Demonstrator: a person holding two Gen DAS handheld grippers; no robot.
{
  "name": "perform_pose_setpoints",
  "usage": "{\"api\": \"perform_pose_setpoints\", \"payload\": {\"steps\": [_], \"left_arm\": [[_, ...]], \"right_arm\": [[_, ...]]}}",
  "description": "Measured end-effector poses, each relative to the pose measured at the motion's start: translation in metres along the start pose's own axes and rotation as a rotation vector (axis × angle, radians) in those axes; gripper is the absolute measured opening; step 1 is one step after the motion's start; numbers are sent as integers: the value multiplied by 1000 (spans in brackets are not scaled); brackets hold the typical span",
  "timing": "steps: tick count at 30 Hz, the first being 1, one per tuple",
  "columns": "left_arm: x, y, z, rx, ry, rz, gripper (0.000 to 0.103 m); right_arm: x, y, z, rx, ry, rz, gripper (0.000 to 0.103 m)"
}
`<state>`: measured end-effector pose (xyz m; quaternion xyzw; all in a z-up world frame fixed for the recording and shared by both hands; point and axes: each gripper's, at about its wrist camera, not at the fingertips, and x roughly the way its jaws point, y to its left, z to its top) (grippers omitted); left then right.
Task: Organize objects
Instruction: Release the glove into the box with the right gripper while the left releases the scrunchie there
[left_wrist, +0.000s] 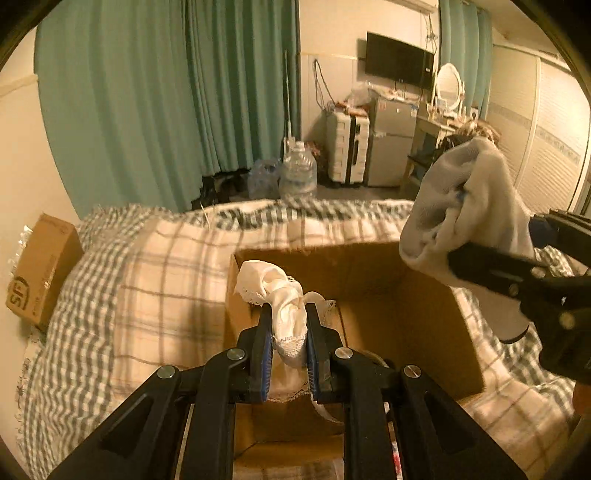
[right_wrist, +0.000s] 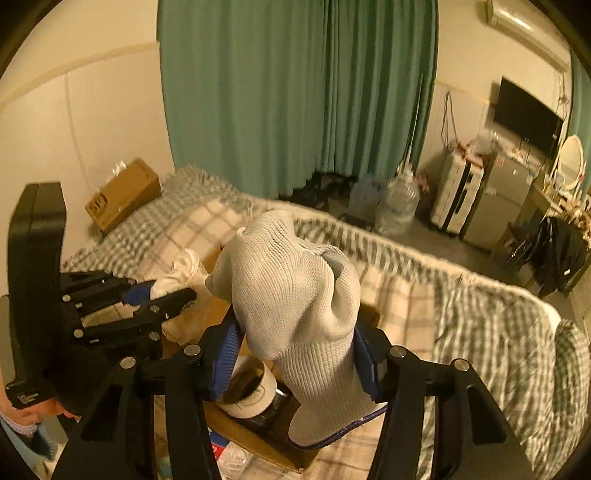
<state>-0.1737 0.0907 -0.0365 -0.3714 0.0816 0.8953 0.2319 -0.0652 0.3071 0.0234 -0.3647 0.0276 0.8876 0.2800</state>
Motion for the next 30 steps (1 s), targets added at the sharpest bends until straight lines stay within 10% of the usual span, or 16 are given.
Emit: {"api": "perform_pose_setpoints", "payload": {"steps": [8, 13, 23, 30], "left_arm": [[16, 3, -9, -12, 18, -8, 19], [4, 4, -8, -37, -13, 6, 67], [-43, 4, -13, -55, -52, 47, 101], [-87, 7, -24, -67, -101, 38, 103]], "right_arm": [[20, -12, -17, 53, 24, 55, 65], [2, -15, -14, 67, -21, 27, 85], [-68, -24, -18, 100, -89, -75, 95], [-133, -7, -32, 68, -103, -149, 95]]}}
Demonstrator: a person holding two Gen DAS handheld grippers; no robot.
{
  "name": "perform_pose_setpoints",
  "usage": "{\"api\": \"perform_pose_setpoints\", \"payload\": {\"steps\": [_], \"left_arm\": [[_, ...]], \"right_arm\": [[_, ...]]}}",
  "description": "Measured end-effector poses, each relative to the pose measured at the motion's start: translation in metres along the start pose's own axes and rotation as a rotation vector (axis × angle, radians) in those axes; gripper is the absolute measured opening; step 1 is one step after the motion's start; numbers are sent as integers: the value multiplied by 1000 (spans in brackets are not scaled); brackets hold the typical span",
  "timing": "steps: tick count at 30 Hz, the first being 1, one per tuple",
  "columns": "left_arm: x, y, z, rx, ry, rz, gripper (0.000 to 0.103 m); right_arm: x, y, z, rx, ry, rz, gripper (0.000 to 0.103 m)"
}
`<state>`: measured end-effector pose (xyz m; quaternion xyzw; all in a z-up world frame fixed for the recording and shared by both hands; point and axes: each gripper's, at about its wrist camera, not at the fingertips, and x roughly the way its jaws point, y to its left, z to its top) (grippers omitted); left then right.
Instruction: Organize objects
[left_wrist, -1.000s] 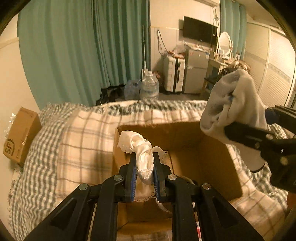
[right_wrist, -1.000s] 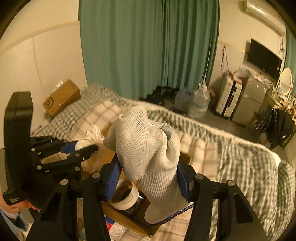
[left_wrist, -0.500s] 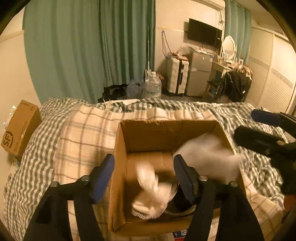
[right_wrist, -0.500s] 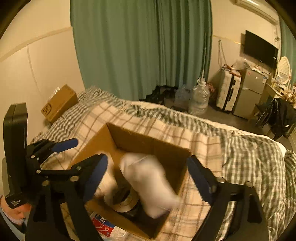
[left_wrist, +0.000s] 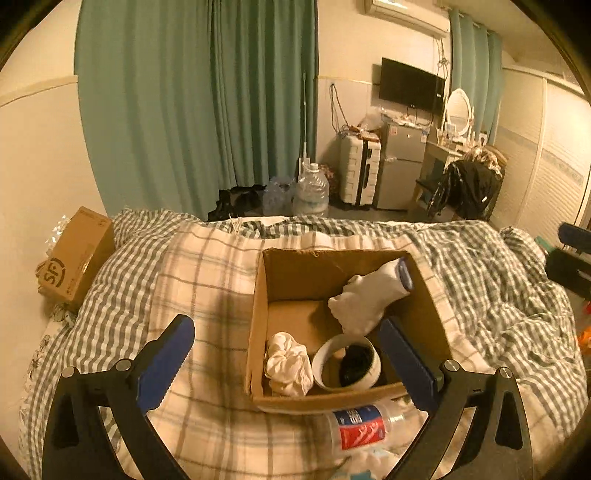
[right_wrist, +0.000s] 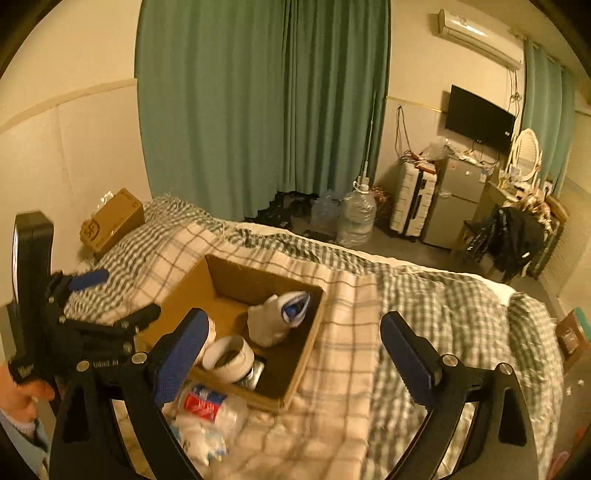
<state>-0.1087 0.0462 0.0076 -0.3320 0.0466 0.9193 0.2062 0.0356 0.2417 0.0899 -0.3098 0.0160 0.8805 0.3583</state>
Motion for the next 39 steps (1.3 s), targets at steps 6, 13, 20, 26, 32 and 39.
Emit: {"api": "perform_pose_setpoints", "payload": {"steps": [6, 13, 20, 26, 32, 39], "left_arm": [[-31, 8, -18, -34, -21, 6, 103], [-38, 23, -68, -70, 22, 88, 103], [-19, 24, -133, -48, 130, 88, 103], [2, 14, -166, -10, 275, 73, 103], [-1, -11, -184, 112, 327, 31, 103], [18, -47, -185, 316, 327, 4, 103]], "right_arm": [[-36, 29, -19, -50, -21, -22, 95], [-10, 63, -69, -58, 64, 16, 95], [38, 77, -109, -84, 185, -11, 95], [39, 68, -111, -41, 194, -7, 95], [41, 65, -111, -22, 204, 11, 95], [41, 58, -112, 17, 211, 16, 95]]}}
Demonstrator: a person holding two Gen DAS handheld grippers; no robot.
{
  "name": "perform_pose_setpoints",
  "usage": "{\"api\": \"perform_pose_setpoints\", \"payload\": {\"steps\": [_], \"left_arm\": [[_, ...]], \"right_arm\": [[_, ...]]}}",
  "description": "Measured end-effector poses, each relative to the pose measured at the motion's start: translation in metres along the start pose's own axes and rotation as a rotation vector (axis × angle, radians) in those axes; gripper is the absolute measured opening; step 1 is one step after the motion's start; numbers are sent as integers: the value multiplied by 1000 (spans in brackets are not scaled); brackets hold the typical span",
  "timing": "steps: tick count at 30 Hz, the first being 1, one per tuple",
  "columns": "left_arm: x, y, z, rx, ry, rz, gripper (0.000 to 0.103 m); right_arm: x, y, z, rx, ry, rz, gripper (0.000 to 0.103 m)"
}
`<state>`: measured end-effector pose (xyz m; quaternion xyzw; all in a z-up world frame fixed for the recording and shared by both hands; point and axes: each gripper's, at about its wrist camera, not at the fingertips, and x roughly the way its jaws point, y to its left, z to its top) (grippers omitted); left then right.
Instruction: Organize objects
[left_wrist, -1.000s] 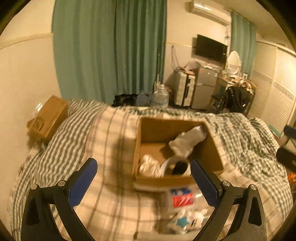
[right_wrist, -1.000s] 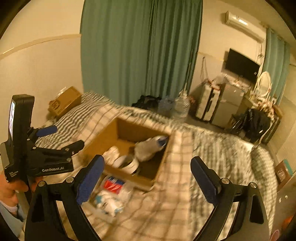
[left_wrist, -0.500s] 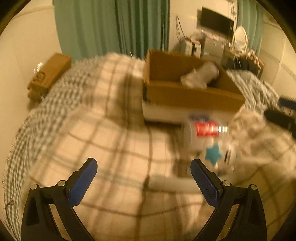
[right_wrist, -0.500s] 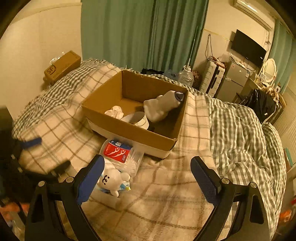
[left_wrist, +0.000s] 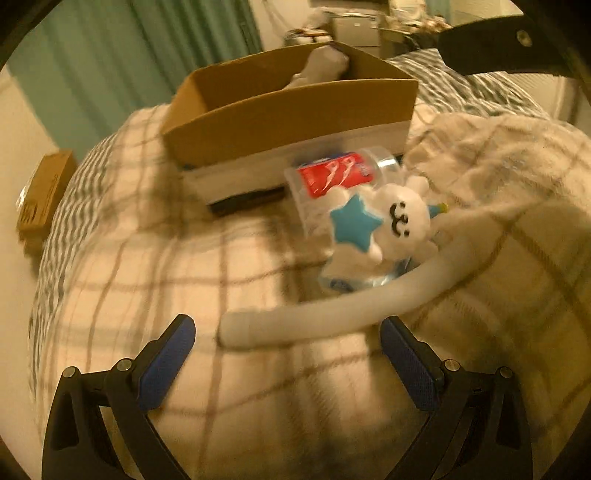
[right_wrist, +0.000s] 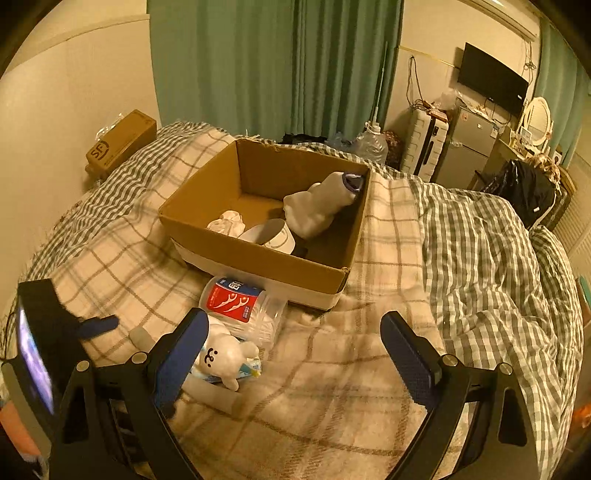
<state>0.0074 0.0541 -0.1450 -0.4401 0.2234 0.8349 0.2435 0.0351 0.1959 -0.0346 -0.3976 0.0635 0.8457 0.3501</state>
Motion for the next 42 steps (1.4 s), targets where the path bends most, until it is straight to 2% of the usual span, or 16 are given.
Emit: {"api": "perform_pose_setpoints", "payload": {"steps": [4, 6, 7, 8, 9, 12, 16, 23, 25, 30, 33, 36, 37, 38, 41, 42], "left_arm": [[14, -2, 8, 47, 6, -81, 97], [15, -1, 7, 52, 16, -165, 84], [15, -2, 6, 57, 16, -206, 70], [13, -3, 5, 69, 14, -255, 49], [10, -5, 4, 84, 9, -291, 39], [2, -7, 2, 103, -1, -277, 23], [-10, 14, 5, 4, -28, -300, 0], [-39, 60, 9, -151, -114, -293, 0], [-41, 65, 9, -147, -128, -250, 0], [-25, 57, 3, -106, -68, -173, 2], [-15, 62, -4, -138, -30, -143, 5], [-15, 72, -13, -195, -22, -131, 34], [-17, 75, -14, -208, -31, -126, 56], [-19, 77, -15, -220, -47, -118, 65], [-25, 83, -18, -252, -74, -122, 66], [-25, 85, -18, -263, -71, -118, 66]], "right_arm": [[0, -6, 1, 32, 3, 1, 95], [0, -9, 1, 53, 7, 2, 95], [1, -11, 1, 61, 9, 1, 95], [1, -12, 1, 68, 12, 2, 95], [1, -12, 1, 71, 12, 3, 95], [0, -13, 0, 78, 9, 3, 95], [0, -16, 0, 89, 11, 5, 95], [2, -16, 0, 91, 18, -1, 95], [3, -14, 0, 83, 22, 2, 95], [7, 0, -3, 24, 55, 40, 95], [22, 23, -14, -85, 147, 100, 95], [47, 47, -32, -194, 268, 124, 94], [57, 55, -38, -230, 310, 122, 94], [62, 60, -42, -251, 333, 121, 91], [81, 69, -49, -291, 405, 137, 85], [85, 69, -49, -283, 422, 142, 76]]}}
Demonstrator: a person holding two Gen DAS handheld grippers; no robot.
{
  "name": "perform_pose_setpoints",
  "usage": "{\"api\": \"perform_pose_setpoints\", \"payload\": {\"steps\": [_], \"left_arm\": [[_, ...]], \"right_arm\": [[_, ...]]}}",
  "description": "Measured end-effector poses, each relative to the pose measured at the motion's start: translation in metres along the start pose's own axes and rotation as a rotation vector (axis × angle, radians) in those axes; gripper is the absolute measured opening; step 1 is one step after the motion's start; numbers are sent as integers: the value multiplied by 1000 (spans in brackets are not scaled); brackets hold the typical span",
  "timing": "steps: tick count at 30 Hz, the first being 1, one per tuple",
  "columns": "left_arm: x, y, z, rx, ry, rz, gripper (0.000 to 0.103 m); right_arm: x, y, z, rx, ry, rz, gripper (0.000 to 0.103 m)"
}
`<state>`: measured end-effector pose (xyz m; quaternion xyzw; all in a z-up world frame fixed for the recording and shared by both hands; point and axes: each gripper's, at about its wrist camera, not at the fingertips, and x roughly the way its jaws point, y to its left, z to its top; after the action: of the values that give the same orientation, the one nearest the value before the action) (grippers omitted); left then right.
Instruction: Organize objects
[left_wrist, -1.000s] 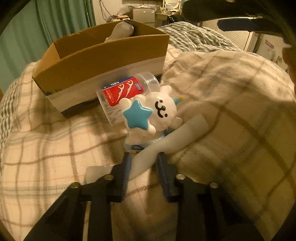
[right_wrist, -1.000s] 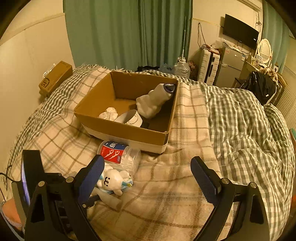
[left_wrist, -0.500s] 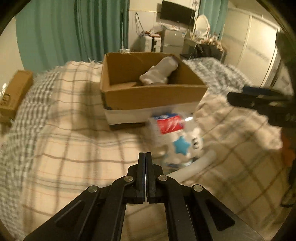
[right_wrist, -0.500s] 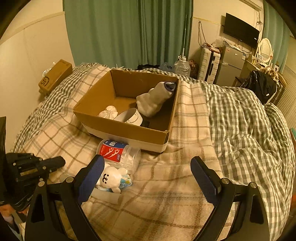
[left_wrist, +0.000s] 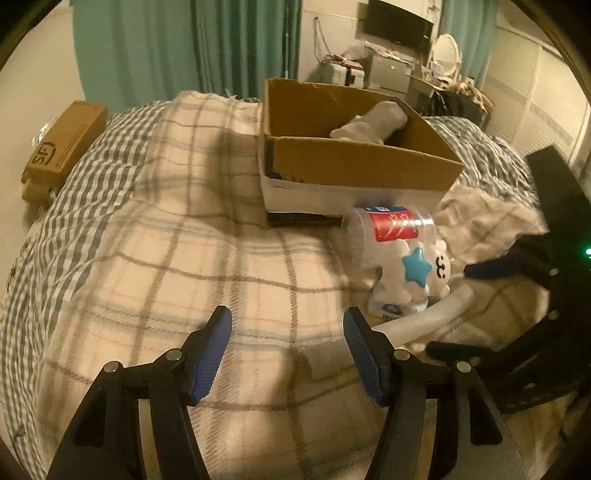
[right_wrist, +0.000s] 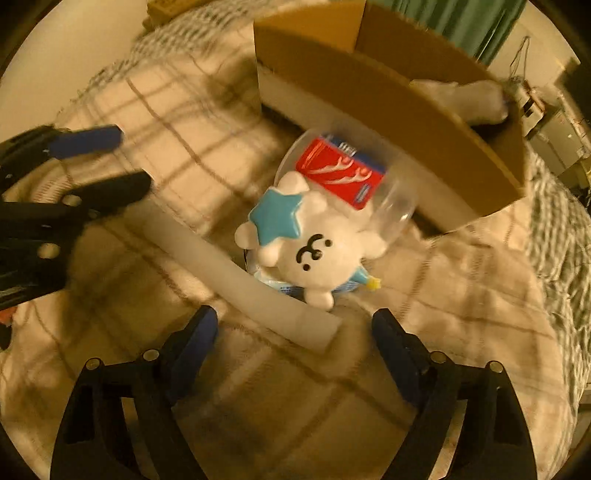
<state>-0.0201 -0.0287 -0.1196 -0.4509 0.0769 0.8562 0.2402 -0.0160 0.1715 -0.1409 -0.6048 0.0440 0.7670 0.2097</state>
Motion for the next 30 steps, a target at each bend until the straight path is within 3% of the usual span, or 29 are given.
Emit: {"api": "perform_pose_setpoints", "payload": {"steps": [3, 8, 12, 16, 20, 22, 23, 24, 30], "left_arm": [[-1, 5, -1, -29, 4, 0, 66], [-7, 13, -2, -65, -9, -9, 66], [-8, 19, -3, -91, -10, -17, 66], [-5, 16, -2, -85, 1, -3, 66], [-6, 10, 1, -62, 0, 3, 66], [-5, 11, 1, -70, 0, 13, 66], [-5, 13, 1, -81, 0, 16, 66], [-5, 15, 1, -93, 0, 19, 66], [-7, 25, -1, -137, -3, 14, 66]], "right_arm": [[2, 0, 1, 5, 6, 2, 59], [-18, 8, -7, -19, -53, -66, 35], [-49, 1, -13, 10, -139, -42, 1], [-72, -5, -19, 31, -210, -9, 0], [-67, -4, -8, 23, -201, 34, 1], [-60, 2, -5, -15, -183, 20, 22], [-56, 9, -3, -40, -174, 21, 50], [-49, 13, 1, -61, -155, 32, 64], [3, 19, 9, -92, 5, -48, 64]]}}
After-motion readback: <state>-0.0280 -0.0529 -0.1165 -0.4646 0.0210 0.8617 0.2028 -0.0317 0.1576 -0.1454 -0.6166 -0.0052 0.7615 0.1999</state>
